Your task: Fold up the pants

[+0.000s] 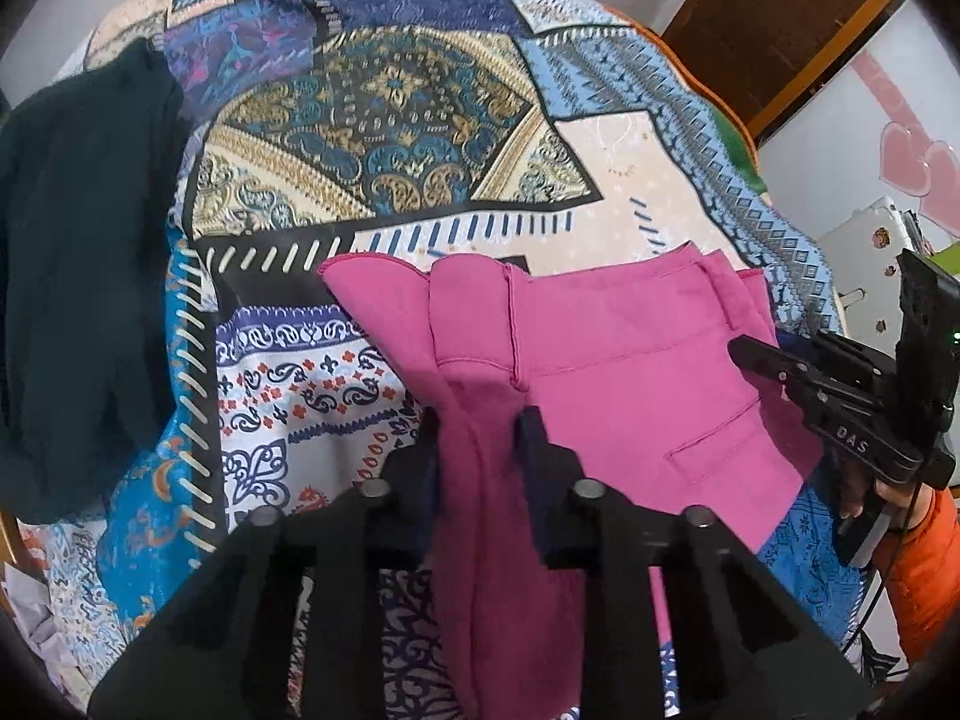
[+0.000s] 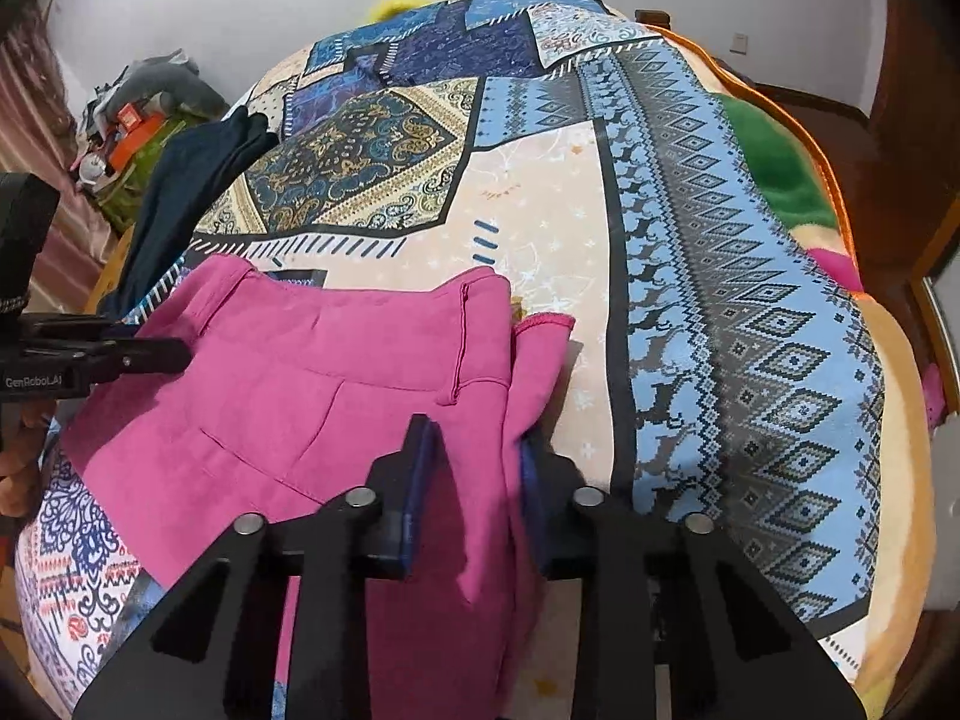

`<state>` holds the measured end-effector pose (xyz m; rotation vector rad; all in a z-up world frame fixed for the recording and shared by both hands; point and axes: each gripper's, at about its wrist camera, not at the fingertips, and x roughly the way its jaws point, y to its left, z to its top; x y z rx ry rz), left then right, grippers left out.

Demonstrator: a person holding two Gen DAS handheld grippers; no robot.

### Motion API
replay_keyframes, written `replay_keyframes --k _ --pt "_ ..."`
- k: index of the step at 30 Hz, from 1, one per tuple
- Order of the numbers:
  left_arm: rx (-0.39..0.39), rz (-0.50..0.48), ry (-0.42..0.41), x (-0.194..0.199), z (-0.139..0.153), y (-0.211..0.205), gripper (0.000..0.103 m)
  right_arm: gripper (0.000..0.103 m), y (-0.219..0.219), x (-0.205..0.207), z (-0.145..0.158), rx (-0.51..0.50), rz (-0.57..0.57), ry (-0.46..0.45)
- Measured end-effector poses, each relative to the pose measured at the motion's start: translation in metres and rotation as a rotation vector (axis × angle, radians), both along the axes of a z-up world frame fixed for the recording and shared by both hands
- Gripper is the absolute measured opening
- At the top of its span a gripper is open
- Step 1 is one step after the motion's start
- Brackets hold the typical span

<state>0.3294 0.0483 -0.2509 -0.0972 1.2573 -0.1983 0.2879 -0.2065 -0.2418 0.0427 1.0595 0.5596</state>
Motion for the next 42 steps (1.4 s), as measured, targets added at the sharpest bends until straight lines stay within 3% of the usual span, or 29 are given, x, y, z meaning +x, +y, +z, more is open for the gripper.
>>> replay_keyframes --k 7,14,22,26,28,30,36,42 --pt "0.025 0.007 -0.090 -0.013 0.025 -0.002 0.013 0.011 0.003 -0.008 0.026 -0.003 0.027 -0.070" --pt "0.058 0.043 -0.231 -0.029 0.077 0.015 0.012 0.010 0.016 -0.014 0.077 0.010 0.050 -0.201" --pt "0.129 0.133 -0.400 -0.044 0.142 0.057 0.011 0.010 0.059 -0.013 0.134 0.045 0.096 -0.335" --pt "0.155 0.190 -0.444 -0.049 0.161 0.086 0.009 0.010 0.088 -0.008 0.152 0.061 0.127 -0.381" --pt "0.178 0.229 -0.466 -0.054 0.169 0.103 0.000 0.010 0.105 -0.006 0.159 0.063 0.144 -0.403" --pt "0.215 0.270 -0.490 -0.055 0.176 0.125 0.000 0.010 0.119 -0.003 0.162 0.060 0.154 -0.420" --pt "0.207 0.348 -0.493 -0.055 0.170 0.183 0.000 0.007 0.178 0.012 0.146 0.063 0.209 -0.374" --pt "0.140 0.339 -0.376 -0.052 0.124 0.204 0.002 0.006 0.192 0.023 0.119 -0.008 0.187 -0.354"
